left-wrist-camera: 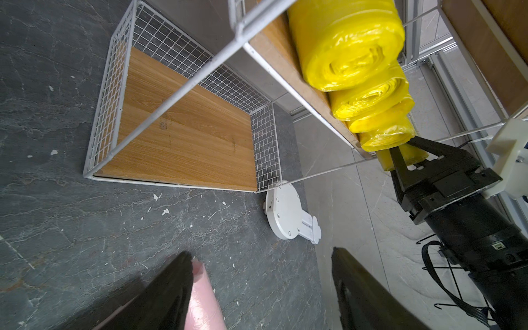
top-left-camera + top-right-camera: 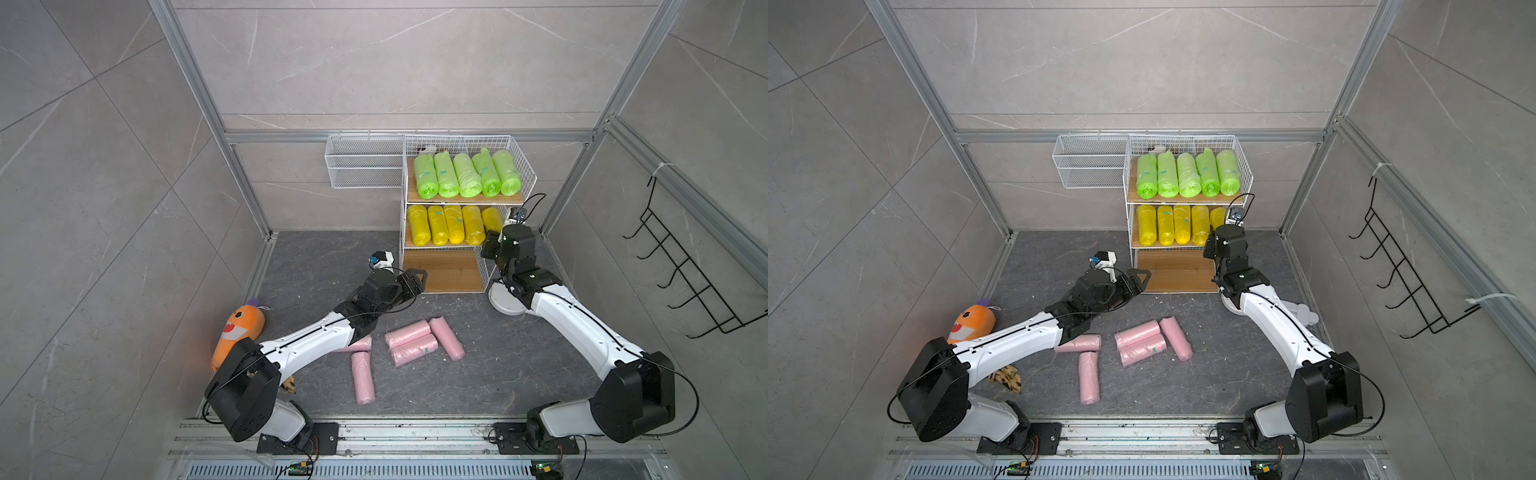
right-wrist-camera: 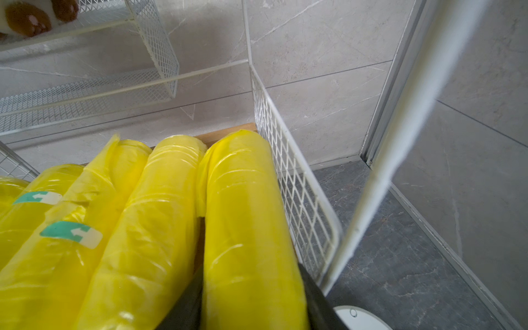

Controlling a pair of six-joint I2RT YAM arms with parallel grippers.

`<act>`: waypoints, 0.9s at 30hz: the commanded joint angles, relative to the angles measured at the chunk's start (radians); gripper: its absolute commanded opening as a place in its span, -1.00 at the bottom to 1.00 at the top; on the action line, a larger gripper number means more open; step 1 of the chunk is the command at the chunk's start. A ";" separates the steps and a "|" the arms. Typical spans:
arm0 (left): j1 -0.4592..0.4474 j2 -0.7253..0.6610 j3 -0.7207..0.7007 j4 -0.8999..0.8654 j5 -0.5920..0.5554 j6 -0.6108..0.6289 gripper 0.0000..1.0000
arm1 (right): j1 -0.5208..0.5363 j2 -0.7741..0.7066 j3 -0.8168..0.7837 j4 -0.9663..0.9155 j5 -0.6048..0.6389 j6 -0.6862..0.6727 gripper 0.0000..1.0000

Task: Sort the rolls of trash bags by color and place them on the shelf
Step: Place the roll of trash bags on the shelf.

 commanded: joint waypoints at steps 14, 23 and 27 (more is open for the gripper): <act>-0.003 -0.031 -0.004 0.052 0.012 -0.009 0.59 | -0.014 -0.186 -0.072 -0.002 -0.118 0.032 0.12; -0.003 -0.025 0.002 0.054 0.012 0.000 0.59 | -0.039 -0.265 -0.097 -0.168 -0.280 0.041 -0.11; -0.003 -0.025 0.017 0.037 0.004 0.020 0.59 | -0.057 -0.247 -0.111 -0.150 -0.305 0.055 -0.24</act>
